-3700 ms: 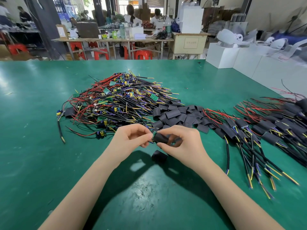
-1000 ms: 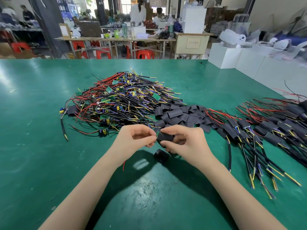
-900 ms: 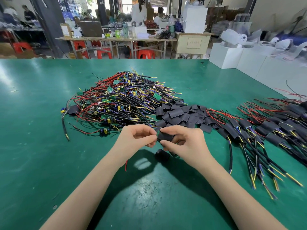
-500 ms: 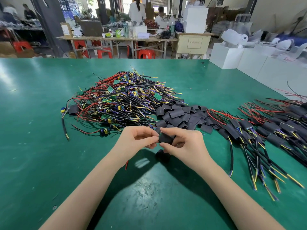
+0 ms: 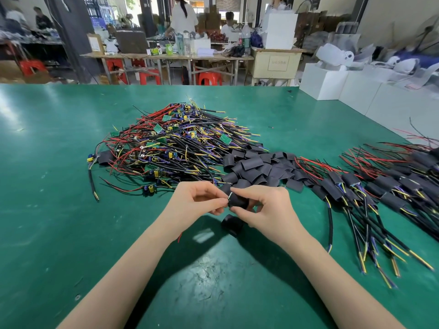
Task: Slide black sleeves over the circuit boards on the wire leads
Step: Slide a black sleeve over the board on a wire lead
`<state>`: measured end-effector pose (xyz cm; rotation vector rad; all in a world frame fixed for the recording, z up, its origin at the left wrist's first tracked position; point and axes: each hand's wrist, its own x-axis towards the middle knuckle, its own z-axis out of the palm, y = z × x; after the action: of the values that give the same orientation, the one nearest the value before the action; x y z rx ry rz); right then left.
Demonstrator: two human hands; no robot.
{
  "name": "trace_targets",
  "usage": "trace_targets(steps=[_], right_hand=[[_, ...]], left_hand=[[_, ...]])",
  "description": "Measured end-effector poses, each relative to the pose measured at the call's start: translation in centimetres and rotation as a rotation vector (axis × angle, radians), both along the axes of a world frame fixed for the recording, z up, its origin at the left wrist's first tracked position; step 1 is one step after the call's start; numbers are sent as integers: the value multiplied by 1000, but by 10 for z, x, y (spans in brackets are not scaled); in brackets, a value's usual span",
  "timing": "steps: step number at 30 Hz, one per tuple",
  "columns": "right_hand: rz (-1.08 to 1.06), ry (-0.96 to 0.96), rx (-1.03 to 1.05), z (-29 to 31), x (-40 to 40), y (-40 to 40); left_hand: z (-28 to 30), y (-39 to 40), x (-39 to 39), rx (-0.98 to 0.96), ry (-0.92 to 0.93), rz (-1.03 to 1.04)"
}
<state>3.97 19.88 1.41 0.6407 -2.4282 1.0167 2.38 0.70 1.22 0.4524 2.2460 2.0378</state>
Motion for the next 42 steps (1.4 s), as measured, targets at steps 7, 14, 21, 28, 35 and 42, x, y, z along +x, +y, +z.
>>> trace_targets(steps=[7,14,21,28,35,42], right_hand=[[49,-15,21,1,1,3],[77,-42,-29,8,3,3],[63,-115,-73,6,4,2],[-34,-182,-173,4,2,-3],[-130,-166,-166,7,4,-7],[-143,-174,-171,6,9,-15]], left_hand=[[-1,1,-1,-18,-41,-40],[2,-5,-2,151,-150,-107],[0,-3,-2,68,-50,-68],[1,4,1,-101,200,24],[4,8,5,-289,589,59],[-2,10,3,-316,574,152]])
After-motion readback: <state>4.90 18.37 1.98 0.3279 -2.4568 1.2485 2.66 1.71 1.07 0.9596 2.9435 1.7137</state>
